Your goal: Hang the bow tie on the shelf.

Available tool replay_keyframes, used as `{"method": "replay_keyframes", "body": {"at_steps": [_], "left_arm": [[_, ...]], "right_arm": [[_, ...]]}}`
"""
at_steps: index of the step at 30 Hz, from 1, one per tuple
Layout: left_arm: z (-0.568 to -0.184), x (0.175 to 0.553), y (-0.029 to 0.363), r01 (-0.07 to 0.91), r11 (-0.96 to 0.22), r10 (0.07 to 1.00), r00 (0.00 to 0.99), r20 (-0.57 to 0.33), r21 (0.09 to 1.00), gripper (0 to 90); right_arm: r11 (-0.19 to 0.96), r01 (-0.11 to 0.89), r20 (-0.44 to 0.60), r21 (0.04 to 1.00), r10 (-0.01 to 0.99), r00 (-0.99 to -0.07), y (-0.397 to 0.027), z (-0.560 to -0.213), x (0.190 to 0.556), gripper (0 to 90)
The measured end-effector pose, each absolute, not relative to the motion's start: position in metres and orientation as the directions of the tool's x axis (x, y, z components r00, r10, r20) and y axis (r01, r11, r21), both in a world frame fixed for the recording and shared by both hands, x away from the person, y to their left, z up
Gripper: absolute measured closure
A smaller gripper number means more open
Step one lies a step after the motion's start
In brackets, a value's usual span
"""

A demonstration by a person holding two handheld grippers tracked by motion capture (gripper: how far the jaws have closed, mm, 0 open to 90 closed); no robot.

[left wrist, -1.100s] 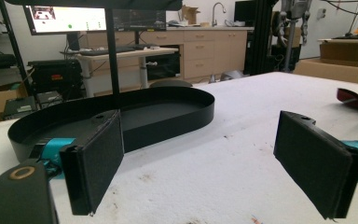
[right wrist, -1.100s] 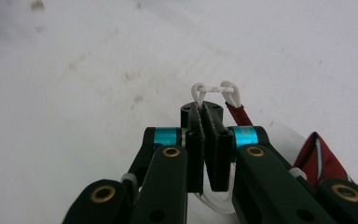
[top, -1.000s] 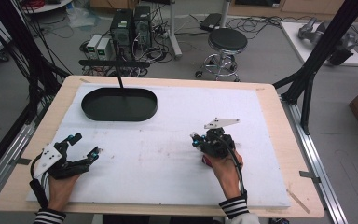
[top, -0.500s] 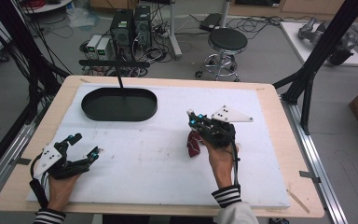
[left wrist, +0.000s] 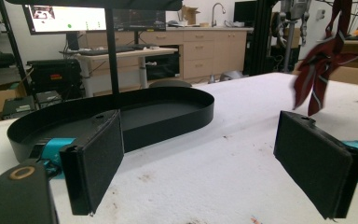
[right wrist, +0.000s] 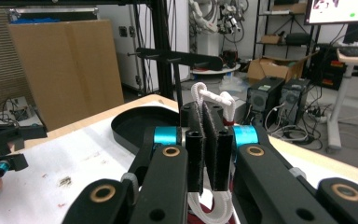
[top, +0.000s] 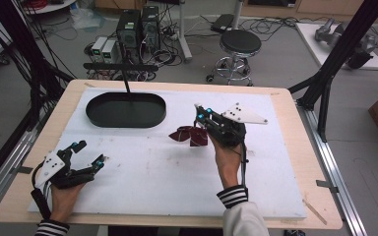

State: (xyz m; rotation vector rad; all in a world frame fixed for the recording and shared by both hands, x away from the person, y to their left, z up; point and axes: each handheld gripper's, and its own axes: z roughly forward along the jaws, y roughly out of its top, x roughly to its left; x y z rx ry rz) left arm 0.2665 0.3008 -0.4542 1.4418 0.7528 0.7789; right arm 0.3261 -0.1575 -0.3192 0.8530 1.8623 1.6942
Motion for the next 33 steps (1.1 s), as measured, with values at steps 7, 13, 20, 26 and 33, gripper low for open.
{"method": "replay_keyframes", "body": {"at_steps": [7, 13, 20, 26, 33], "left_arm": [[-0.454, 0.267, 0.301, -0.008, -0.015, 0.830, 0.557, 0.017, 1.000, 16.1], [-0.454, 0.267, 0.301, -0.007, -0.012, 0.830, 0.557, 0.014, 1.000, 16.1], [-0.454, 0.267, 0.301, -0.006, -0.012, 0.830, 0.558, 0.014, 1.000, 16.1], [-0.454, 0.268, 0.301, -0.004, -0.010, 0.828, 0.560, 0.011, 1.000, 16.1], [-0.454, 0.268, 0.302, -0.002, -0.009, 0.826, 0.563, 0.009, 1.000, 16.1]], "right_arm": [[0.030, 0.098, 0.049, 0.995, 0.702, -0.711, -0.145, -0.302, 0.335, 87.7], [0.044, 0.080, 0.027, 0.996, 0.694, -0.719, -0.131, -0.287, 0.346, 87.7], [0.021, 0.066, 0.032, 0.998, 0.699, -0.715, -0.105, -0.273, 0.369, 87.6], [0.031, 0.066, 0.023, 0.997, 0.718, -0.695, -0.089, -0.269, 0.383, 87.7], [0.038, 0.073, 0.024, 0.997, 0.714, -0.700, -0.071, -0.268, 0.398, 87.6]]}}
